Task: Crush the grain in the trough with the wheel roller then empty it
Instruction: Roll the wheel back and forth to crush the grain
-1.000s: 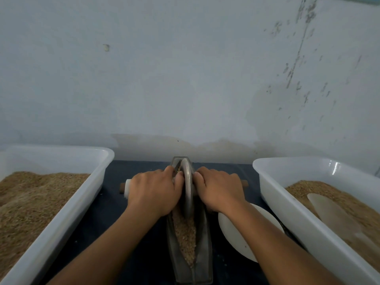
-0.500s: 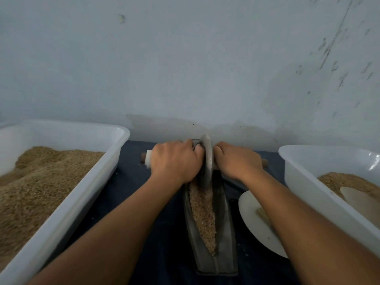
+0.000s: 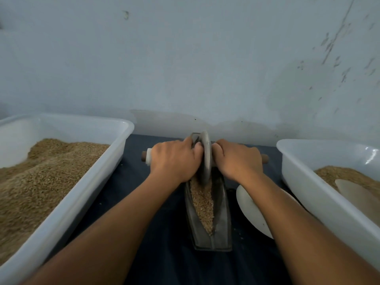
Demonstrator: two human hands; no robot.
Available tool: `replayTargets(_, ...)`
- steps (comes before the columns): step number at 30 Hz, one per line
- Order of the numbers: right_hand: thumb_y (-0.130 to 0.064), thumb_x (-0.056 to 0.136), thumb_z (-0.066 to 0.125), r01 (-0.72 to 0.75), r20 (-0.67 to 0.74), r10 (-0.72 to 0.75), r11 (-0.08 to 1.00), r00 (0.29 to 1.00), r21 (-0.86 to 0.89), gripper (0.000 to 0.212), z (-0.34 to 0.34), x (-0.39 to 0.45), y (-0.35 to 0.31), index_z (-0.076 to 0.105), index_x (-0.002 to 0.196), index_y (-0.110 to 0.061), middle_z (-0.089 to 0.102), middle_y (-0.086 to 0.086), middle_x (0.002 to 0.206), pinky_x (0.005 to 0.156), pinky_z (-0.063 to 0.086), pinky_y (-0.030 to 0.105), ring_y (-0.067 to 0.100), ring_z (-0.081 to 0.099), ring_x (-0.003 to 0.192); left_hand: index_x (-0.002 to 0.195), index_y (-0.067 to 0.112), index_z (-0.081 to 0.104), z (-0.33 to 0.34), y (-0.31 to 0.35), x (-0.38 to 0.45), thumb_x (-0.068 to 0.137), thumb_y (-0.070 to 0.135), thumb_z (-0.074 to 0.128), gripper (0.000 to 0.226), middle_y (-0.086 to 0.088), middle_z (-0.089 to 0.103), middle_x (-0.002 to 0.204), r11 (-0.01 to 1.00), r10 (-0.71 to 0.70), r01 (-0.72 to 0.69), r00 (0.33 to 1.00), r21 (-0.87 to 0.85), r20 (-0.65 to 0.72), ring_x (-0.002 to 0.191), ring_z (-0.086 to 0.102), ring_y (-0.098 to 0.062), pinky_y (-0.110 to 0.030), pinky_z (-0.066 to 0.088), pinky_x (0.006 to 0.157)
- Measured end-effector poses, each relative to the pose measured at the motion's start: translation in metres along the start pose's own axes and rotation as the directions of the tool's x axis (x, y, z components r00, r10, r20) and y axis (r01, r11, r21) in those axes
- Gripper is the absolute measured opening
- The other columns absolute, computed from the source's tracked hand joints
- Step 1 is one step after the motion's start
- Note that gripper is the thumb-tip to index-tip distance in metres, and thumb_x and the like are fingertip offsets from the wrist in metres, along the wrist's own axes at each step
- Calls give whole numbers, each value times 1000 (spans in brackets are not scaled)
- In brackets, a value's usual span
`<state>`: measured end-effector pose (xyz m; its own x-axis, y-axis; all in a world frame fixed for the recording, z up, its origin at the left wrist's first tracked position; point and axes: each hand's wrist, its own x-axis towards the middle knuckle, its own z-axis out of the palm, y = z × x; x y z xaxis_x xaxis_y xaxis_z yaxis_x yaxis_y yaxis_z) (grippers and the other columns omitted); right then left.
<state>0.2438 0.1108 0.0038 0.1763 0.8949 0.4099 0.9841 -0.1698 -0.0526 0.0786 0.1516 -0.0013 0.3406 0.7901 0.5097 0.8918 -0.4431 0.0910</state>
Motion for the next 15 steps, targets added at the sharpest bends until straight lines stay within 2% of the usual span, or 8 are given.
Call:
replayTargets(3, -51, 97, 11, 3, 9, -4, 1000, 1000, 13, 48, -3, -12, -1, 54, 93, -31, 61, -3, 83, 77, 41, 44, 26, 58, 77, 85, 27, 47, -5, 2, -10, 94, 56, 10, 48, 2, 58, 75, 1000, 17, -17, 1000, 9, -18, 62, 51, -23, -34, 28, 54)
replayTargets(7, -51, 98, 10, 25, 14, -26, 999, 1000, 48, 48, -6, -32, 3, 54, 97, -31, 61, -4, 85, 72, 35, 41, 22, 54, 73, 89, 27, 46, -12, 7, -24, 92, 56, 5, 50, 2, 58, 75, 997, 69, -67, 996, 38, -48, 60, 50, -22, -34, 28, 54)
replayTargets(11, -53, 99, 9, 67, 11, -68, 997, 998, 42, 51, -15, -48, 0, 56, 106, -32, 63, -5, 90, 76, 39, 42, 23, 60, 81, 88, 30, 45, -22, 7, -40, 92, 55, 6, 47, 6, 56, 71, 996, 74, -71, 995, 46, -63, 50, 36, -14, -29, 15, 48)
replayTargets(15, -57, 97, 9, 80, 168, -92, 994, 981, 77, 51, -27, -53, 4, 55, 104, -35, 66, -5, 92, 77, 38, 42, 23, 60, 85, 86, 31, 48, -30, 5, -54, 93, 58, 7, 49, 6, 59, 68, 994, 98, -93, 991, 60, -87, 49, 36, -15, -28, 13, 47)
